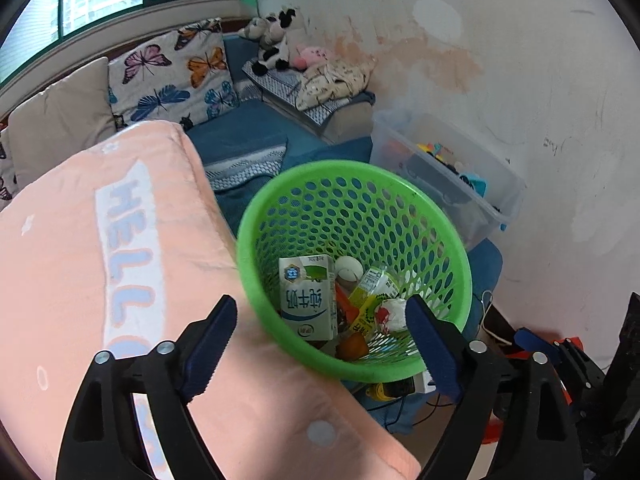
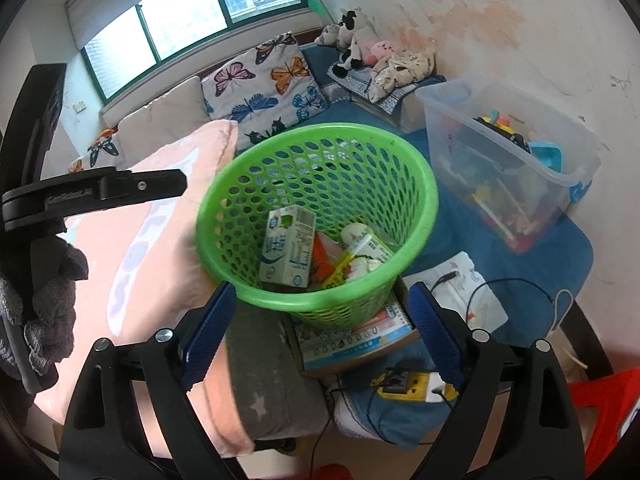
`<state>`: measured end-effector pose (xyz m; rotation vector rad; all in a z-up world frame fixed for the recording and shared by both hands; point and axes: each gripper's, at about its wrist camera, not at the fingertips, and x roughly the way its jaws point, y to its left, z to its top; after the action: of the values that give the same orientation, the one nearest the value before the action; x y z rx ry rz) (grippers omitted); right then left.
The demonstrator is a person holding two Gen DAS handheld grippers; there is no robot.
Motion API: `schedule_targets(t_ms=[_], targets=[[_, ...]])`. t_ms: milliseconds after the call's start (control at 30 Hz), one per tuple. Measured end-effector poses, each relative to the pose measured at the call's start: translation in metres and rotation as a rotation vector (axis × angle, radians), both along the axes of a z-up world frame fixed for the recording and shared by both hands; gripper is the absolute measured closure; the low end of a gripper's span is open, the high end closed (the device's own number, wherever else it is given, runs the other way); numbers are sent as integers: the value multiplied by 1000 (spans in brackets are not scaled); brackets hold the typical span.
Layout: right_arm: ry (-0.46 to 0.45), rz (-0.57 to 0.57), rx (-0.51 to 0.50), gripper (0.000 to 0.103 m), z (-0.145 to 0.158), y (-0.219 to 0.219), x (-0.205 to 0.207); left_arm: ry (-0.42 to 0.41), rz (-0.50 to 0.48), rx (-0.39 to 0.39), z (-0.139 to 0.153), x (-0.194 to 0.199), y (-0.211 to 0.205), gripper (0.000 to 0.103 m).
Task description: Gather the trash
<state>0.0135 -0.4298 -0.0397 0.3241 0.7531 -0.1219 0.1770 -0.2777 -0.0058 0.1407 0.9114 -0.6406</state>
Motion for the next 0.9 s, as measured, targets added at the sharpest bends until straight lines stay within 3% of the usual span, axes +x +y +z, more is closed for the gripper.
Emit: schedule_targets(t_ms=[267,900], targets=[[-22,18,-18,13,10,17,-5,-42,51,-28,12,-15,35,10],[-62,133,-81,6,23,83,-4,-121,227,-10,16,-55,138,7]])
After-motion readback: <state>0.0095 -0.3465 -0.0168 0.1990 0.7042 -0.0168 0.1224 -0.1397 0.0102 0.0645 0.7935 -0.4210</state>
